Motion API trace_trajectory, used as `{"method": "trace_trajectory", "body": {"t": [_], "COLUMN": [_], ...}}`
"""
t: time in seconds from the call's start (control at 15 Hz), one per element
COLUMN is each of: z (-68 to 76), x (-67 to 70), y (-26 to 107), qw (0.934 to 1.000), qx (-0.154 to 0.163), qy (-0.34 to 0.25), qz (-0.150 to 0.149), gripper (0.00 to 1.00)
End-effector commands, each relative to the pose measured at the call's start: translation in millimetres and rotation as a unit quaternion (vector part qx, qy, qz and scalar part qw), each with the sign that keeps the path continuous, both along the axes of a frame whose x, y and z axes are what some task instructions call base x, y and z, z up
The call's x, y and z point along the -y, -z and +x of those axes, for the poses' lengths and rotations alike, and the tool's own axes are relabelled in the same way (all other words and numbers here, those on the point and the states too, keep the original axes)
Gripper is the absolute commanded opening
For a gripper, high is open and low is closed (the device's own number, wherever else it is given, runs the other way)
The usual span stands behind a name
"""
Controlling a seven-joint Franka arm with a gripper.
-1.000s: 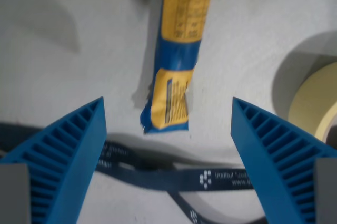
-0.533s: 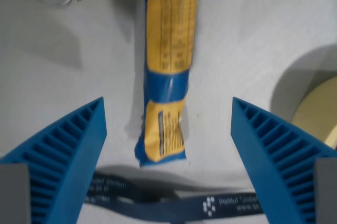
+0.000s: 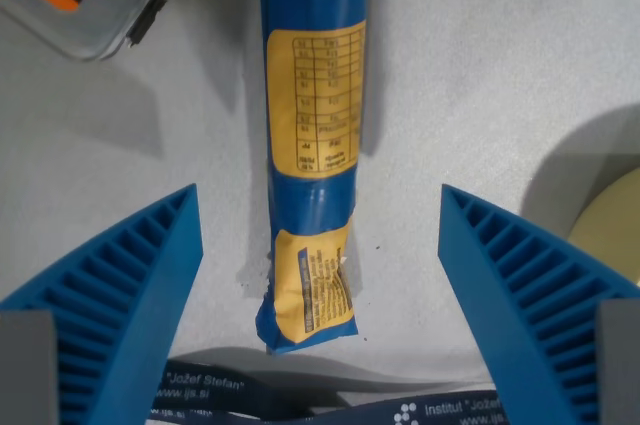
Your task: Move above the blue bag
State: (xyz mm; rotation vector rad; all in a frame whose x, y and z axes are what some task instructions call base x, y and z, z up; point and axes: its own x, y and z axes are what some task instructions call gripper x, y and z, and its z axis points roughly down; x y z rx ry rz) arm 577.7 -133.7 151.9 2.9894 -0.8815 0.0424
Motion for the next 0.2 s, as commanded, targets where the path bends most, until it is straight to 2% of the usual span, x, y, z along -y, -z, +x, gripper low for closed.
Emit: {"method": "trace_trajectory", "body": {"t": [0.07, 0.2], "z": [7.4, 7.6], "x": [4.3, 4.5], "y": [1.5, 1.7], "qw": [0.9997, 0.9997], "qx": [-0.002, -0.002], "qy": [0.02, 0.019], "qz": [0.017, 0.017], "gripper": [1.0, 1.0]}}
